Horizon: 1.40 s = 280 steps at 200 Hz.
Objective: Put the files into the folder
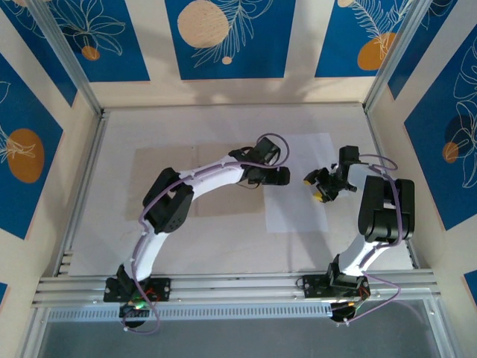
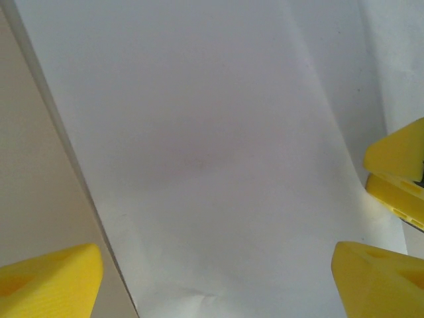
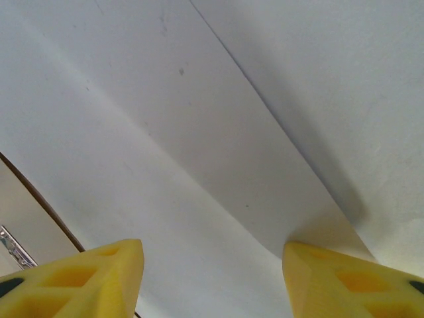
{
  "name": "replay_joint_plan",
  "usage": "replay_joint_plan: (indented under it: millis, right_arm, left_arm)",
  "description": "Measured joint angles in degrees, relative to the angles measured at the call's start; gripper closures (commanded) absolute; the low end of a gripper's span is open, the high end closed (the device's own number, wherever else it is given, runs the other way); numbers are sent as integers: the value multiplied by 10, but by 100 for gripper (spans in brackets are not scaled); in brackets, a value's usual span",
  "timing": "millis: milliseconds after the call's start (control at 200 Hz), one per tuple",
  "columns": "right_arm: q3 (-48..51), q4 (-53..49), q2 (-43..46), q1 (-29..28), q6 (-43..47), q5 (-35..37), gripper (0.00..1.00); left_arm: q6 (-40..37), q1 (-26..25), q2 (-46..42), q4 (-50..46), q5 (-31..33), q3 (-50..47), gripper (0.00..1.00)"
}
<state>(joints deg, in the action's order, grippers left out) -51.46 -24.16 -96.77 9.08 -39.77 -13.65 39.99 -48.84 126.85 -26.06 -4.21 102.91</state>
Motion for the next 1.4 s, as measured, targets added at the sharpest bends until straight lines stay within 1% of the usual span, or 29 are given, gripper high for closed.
replay_joint_plan:
  millis: [235,480,535,640,760,915,1005,1095,1250,1401]
  right_arm:
    - [49,36,35,41,-4,-14,41]
    - [72,37,69,46,-14,-32,41]
    - [73,33,82,45,-15,-34,41]
    - [72,25,109,46,-14,-37,41]
    - [63,1,123,49,-8,-29,41]
    - [55,-20,123,59,10,-6,40]
    - [55,-31,123,61,19,9,39]
    - [55,-44,121,62,25,22,40]
    - [55,-60,114,62,34,43,40]
    - [54,-63,99,62,35,48,40]
  left_arm:
    - [0,1,0,14,-14,-22,11]
    - [0,1,0,11,-24,-32,17]
    - [-3,0,0,10,-24,-32,21]
    - [-9,-1,0,9,-28,-33,33]
    - [-15,-5,0,9,-33,-33,39]
    - [-13,-10,0,1,-35,-33,39]
    - [-13,-12,0,-2,-39,-33,44]
    - [-14,-14,1,-2,-49,-33,46]
    - [-13,-19,9,-4,-59,-33,45]
    - [-12,-21,16,-8,-63,-33,42]
